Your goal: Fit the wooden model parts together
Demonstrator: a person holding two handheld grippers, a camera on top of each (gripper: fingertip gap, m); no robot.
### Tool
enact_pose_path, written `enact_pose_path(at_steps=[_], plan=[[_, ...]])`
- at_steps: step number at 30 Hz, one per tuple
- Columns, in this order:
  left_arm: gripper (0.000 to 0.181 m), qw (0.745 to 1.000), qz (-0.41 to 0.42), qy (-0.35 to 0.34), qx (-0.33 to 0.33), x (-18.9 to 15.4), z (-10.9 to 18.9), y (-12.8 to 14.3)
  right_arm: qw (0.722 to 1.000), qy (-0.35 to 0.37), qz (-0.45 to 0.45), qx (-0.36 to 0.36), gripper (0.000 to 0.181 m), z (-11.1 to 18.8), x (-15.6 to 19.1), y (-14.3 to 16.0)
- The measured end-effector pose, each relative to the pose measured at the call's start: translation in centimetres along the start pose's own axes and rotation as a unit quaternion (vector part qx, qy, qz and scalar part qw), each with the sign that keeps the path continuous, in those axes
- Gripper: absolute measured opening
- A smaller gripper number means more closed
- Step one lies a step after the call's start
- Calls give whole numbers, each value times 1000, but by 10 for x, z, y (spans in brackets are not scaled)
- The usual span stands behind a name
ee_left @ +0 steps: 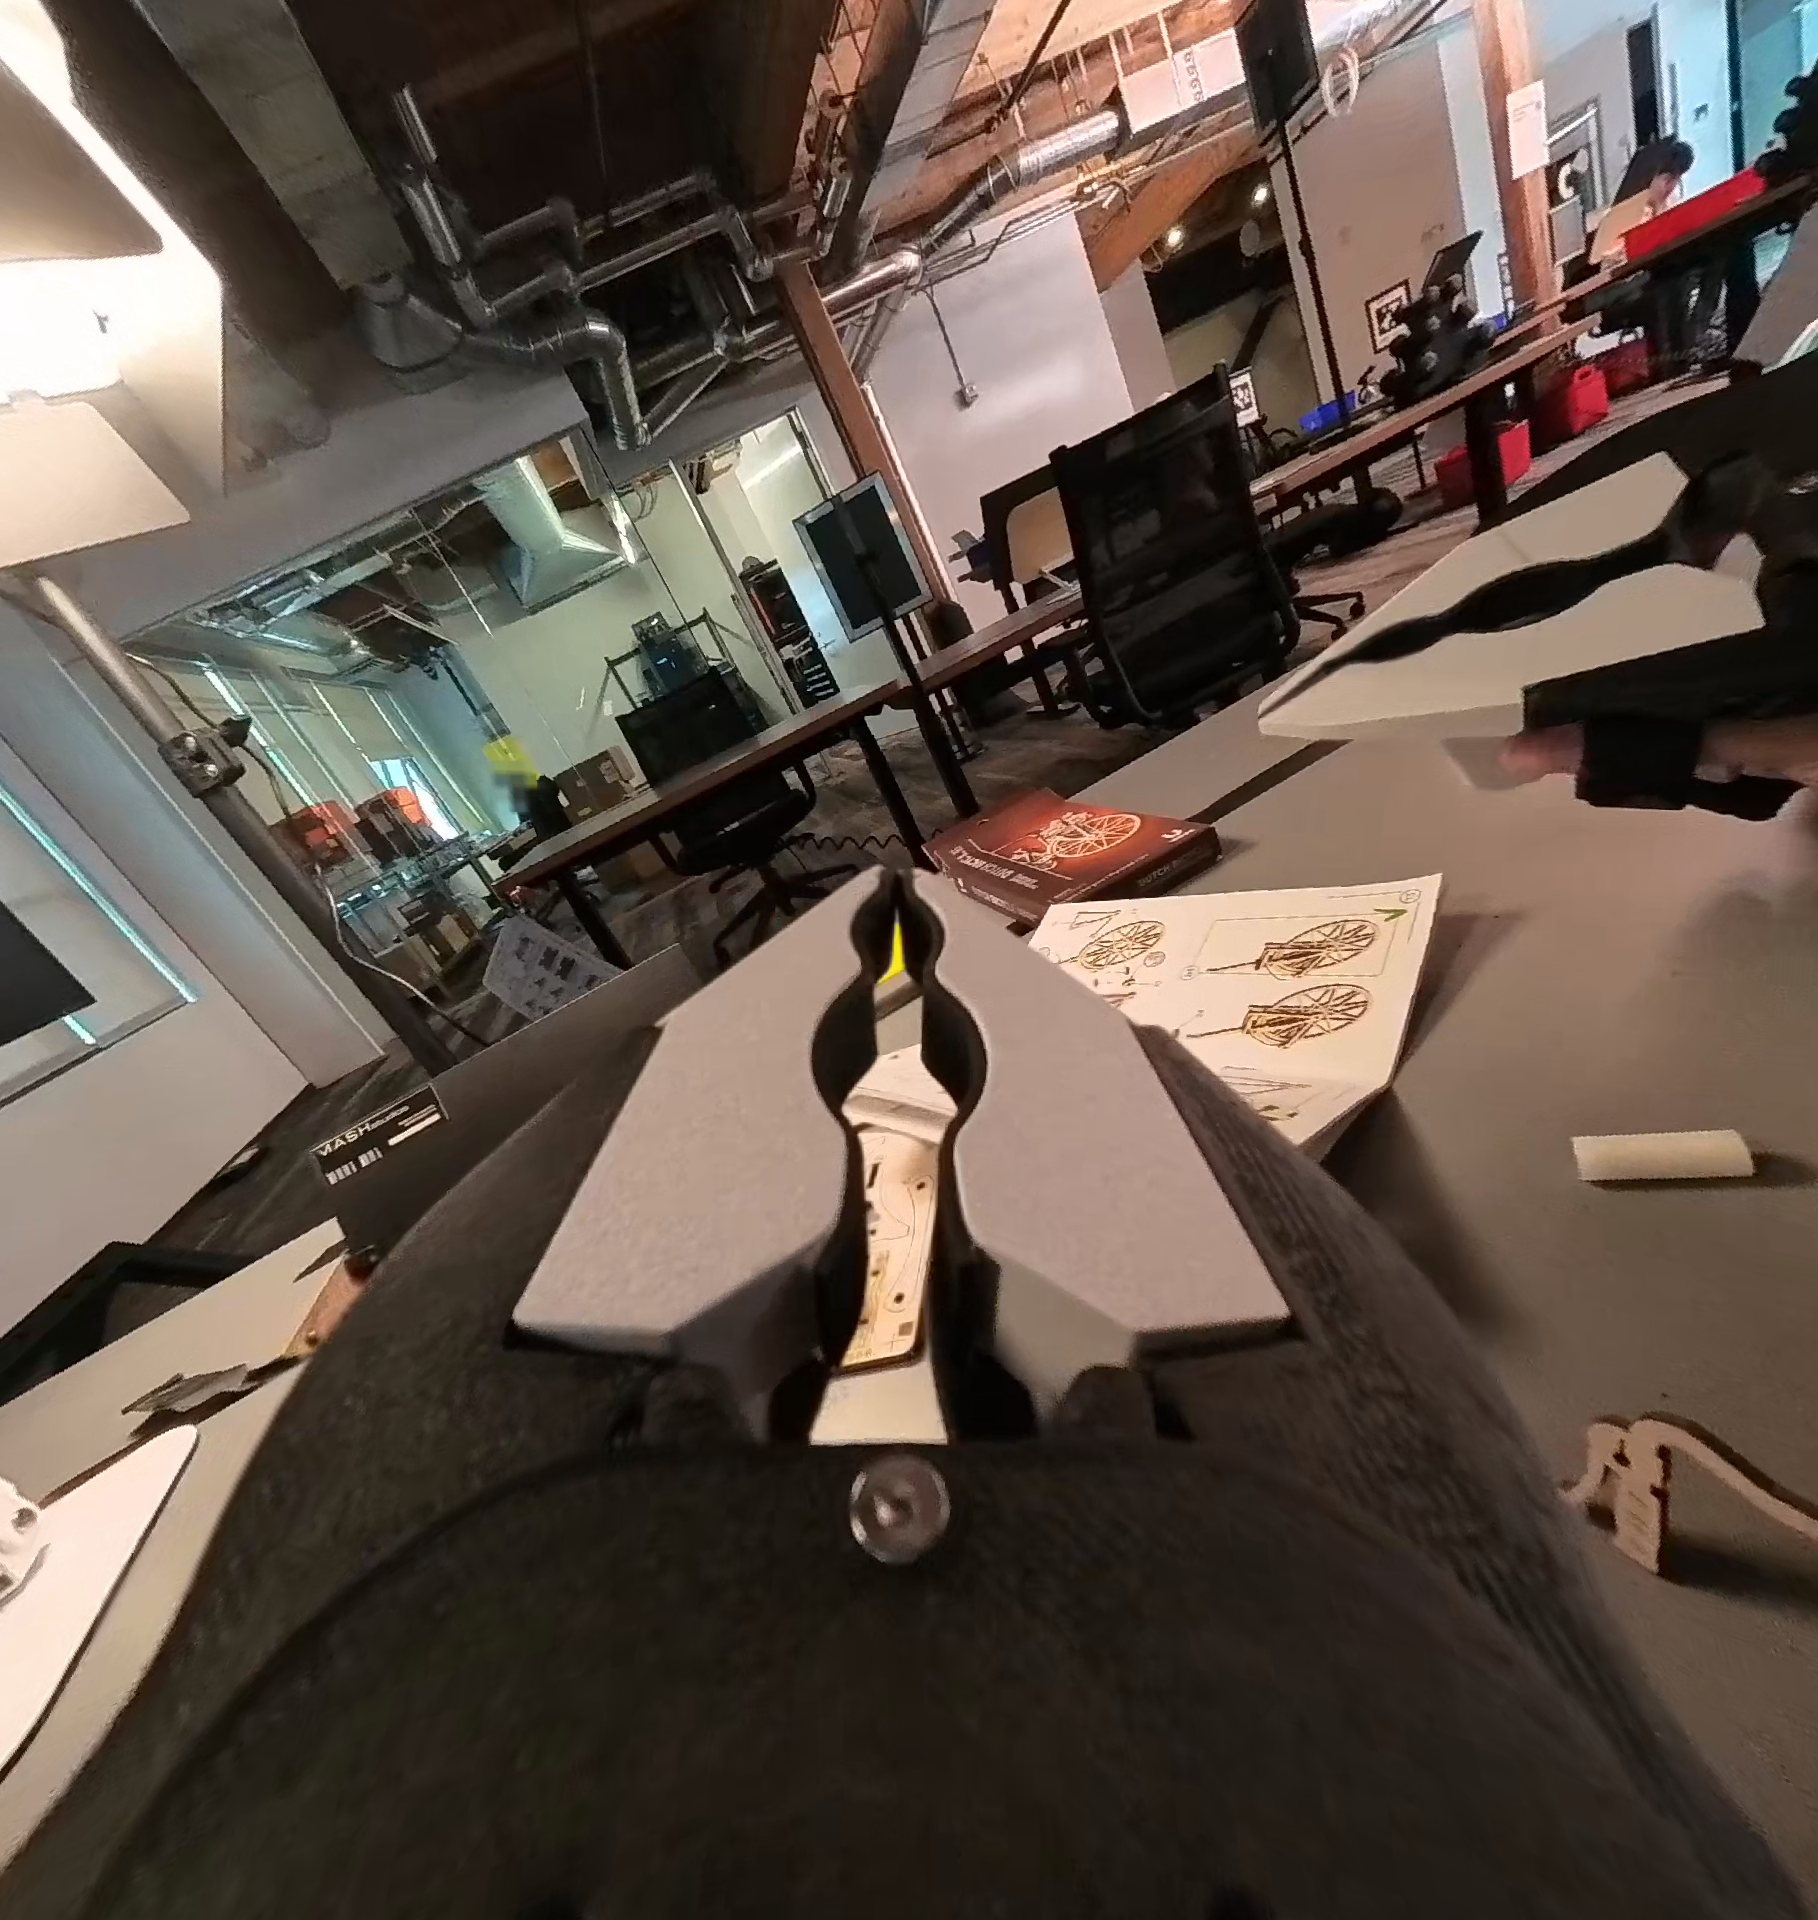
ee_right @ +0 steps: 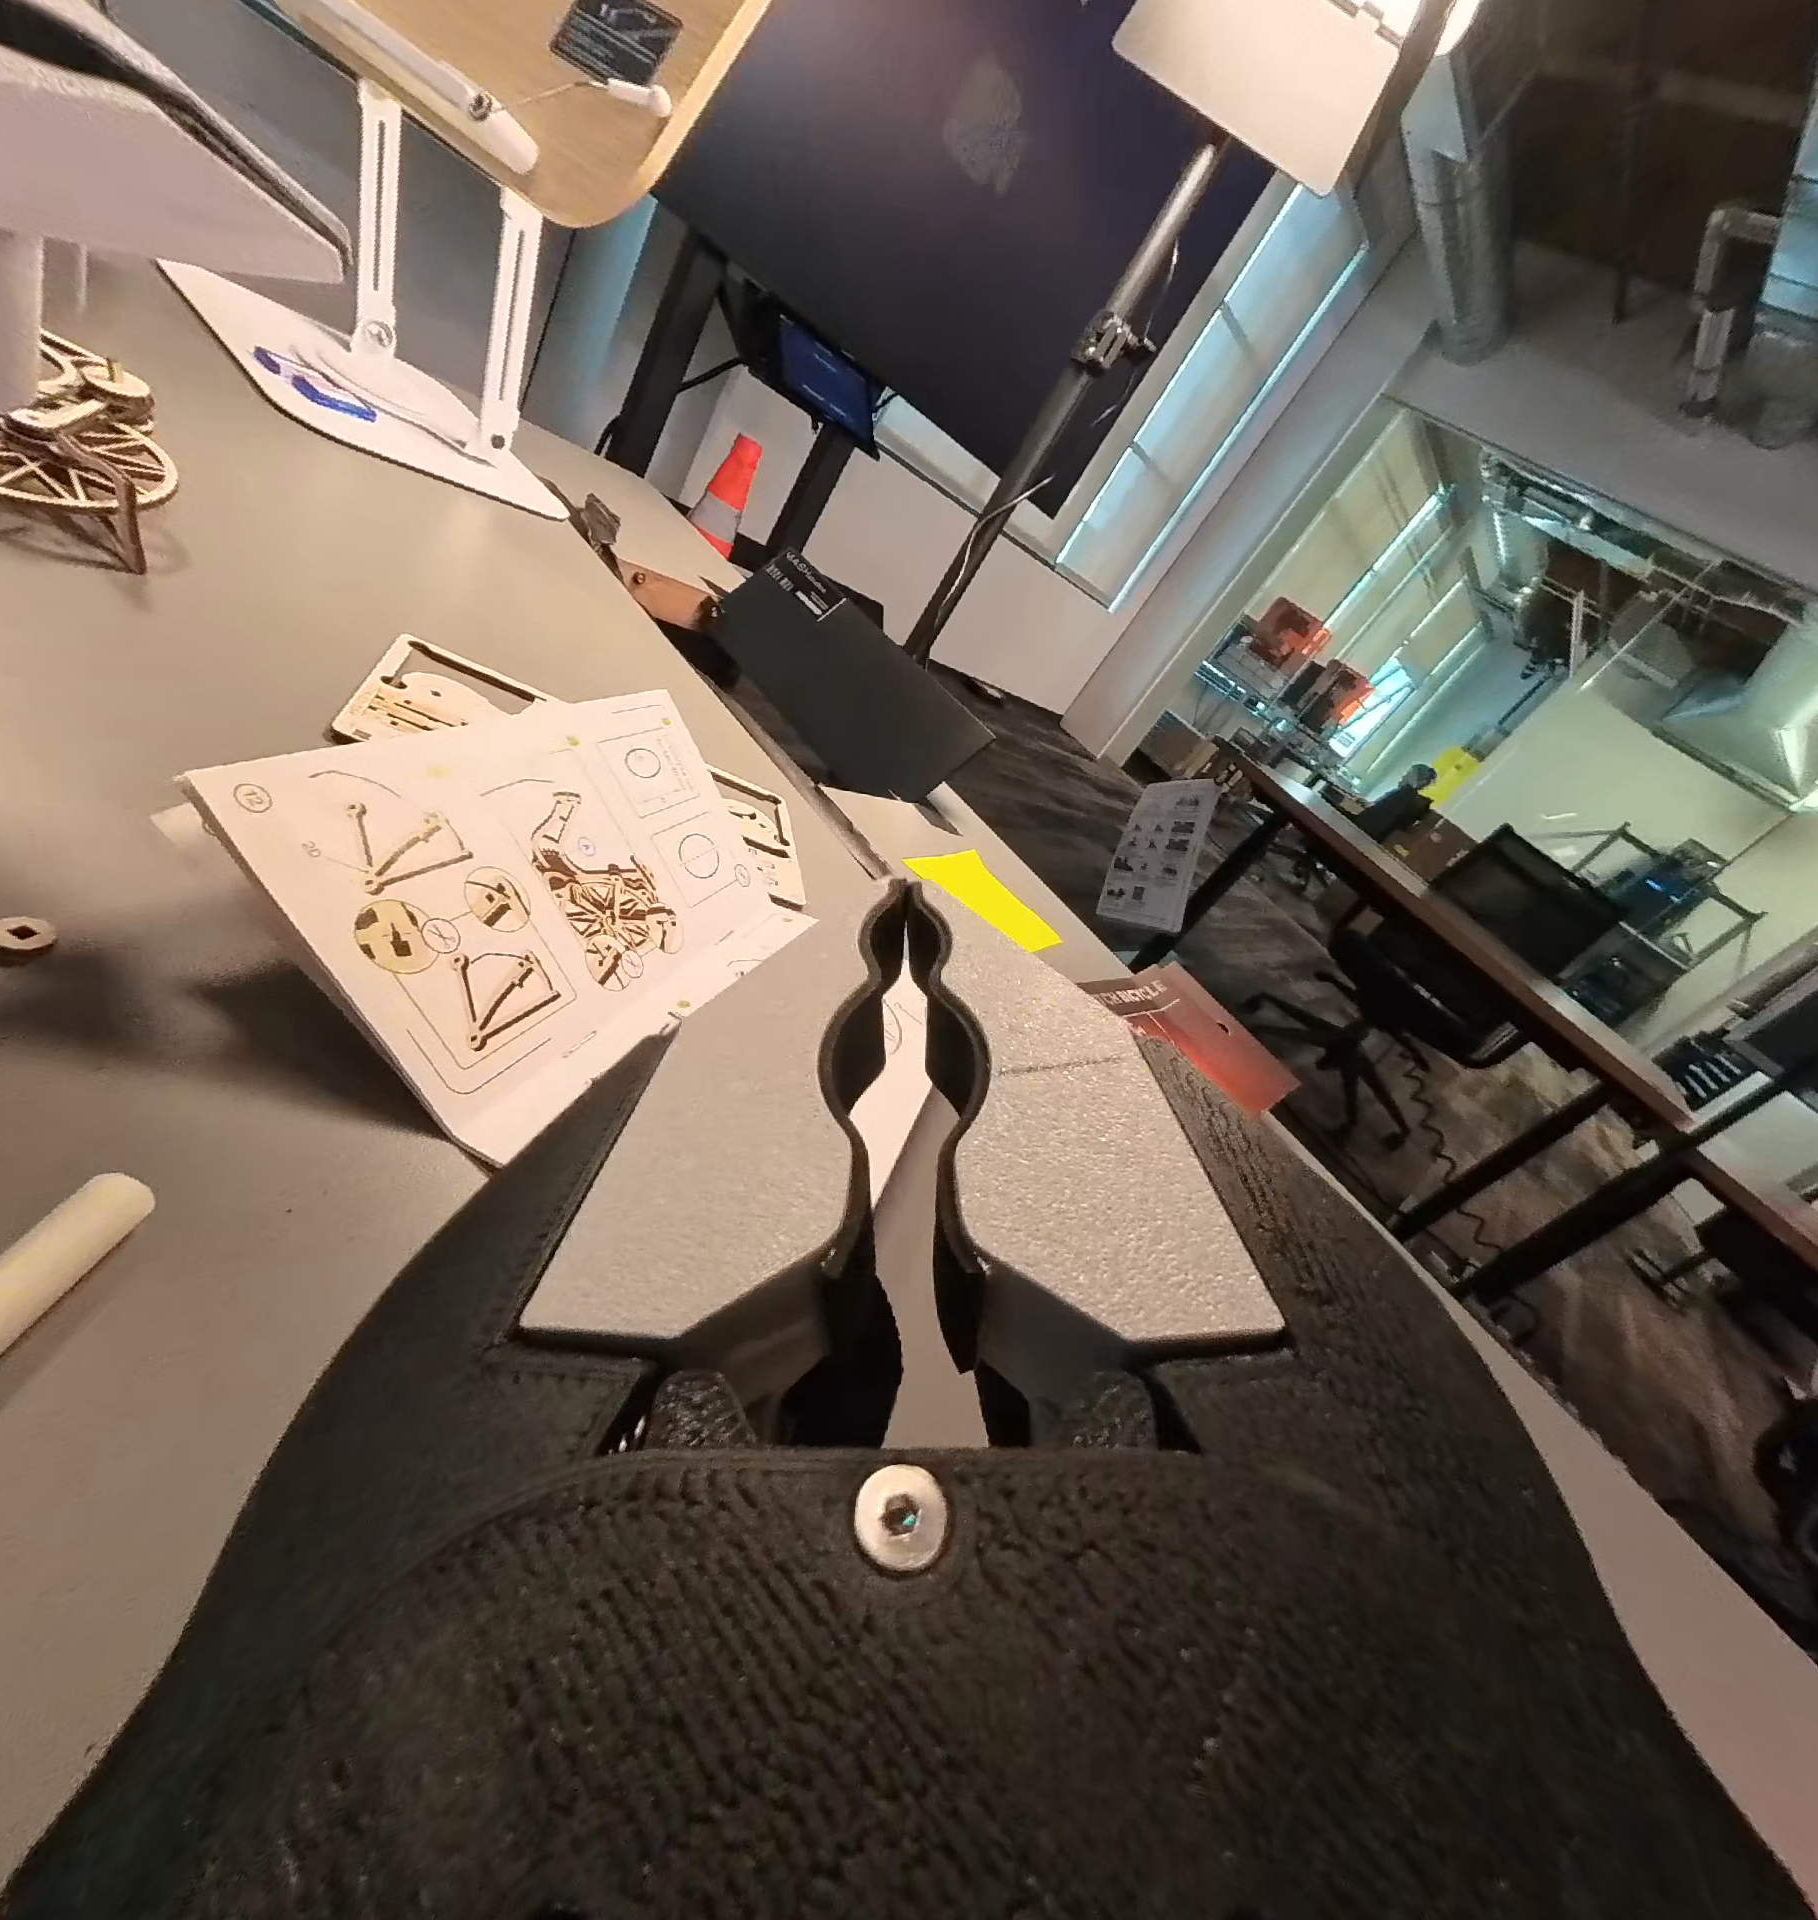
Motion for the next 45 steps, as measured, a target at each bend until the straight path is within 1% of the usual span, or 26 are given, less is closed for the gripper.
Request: enact_pose_path(at_steps=[4,6,8,32,40,45], plan=[[0,1000,-3,-4,0,0,0,0,1000,1,4,0,2,0,0,0],[10,1000,-4,-8,-4,1,0,0,1000,1,5,-4,13,0,0,-1],[16,1000,-4,-11,-5,1,0,-1,1000,1,5,-5,16,0,0,-1],[0,1000,-2,3,6,-2,-1,3,1000,-4,5,3,1,0,1,0],[0,1000,-4,9,11,-4,-1,5,1000,-5,6,1,0,0,2,0],[7,1000,1,5,15,-2,-2,7,1000,-10,4,3,0,0,3,0]])
Point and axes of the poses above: each gripper's, where its closed fingertips meet, z back along the fingers, y out of its underside, x = y × z across the jaws, the point moved 3 cm from there along z, back along the fingers, and after that the axes turned 10 degrees about -y, right-handed, at the moved point
